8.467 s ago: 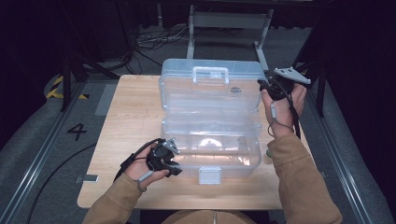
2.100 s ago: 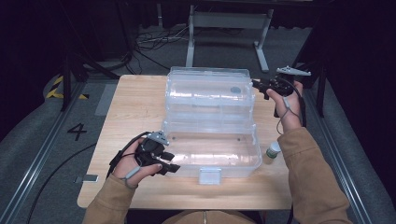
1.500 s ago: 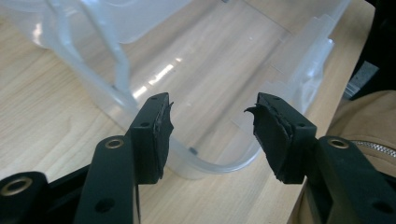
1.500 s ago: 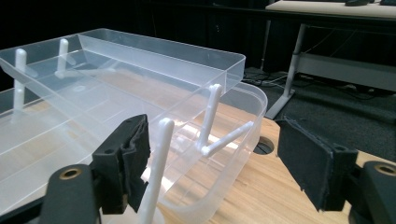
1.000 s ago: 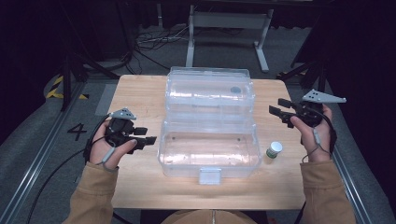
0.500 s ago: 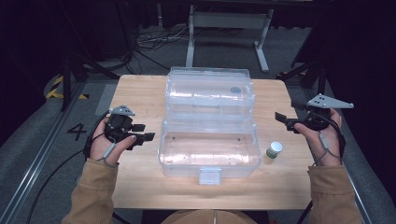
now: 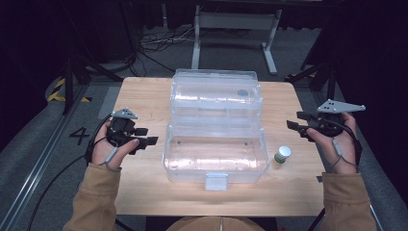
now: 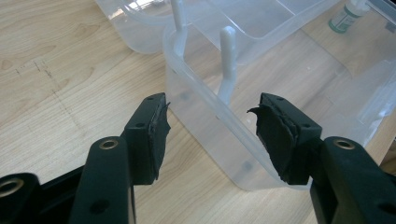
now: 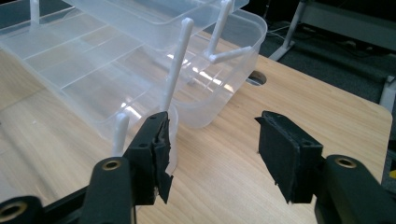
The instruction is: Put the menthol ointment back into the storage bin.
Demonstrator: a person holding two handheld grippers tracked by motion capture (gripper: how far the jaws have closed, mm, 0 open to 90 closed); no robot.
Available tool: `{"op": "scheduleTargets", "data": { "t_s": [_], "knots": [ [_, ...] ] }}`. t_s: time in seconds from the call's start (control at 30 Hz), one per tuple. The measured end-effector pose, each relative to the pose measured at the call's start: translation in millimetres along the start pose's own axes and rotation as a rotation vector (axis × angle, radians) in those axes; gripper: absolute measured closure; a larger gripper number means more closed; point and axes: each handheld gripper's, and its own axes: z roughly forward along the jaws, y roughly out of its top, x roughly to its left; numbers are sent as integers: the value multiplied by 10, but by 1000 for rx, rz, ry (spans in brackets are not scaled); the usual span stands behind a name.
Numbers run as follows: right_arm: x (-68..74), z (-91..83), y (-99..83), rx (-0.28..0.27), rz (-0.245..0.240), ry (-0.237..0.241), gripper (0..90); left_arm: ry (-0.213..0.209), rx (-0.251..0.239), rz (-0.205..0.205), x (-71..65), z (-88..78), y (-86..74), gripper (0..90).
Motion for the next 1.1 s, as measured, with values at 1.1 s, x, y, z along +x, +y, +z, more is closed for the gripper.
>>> {"op": "scheduleTargets", "data": {
  "t_s": [1.1],
  "knots": [
    [-92, 134, -148, 409, 114, -20, 474, 11, 28, -14, 45, 38, -27, 430]
  ]
}}
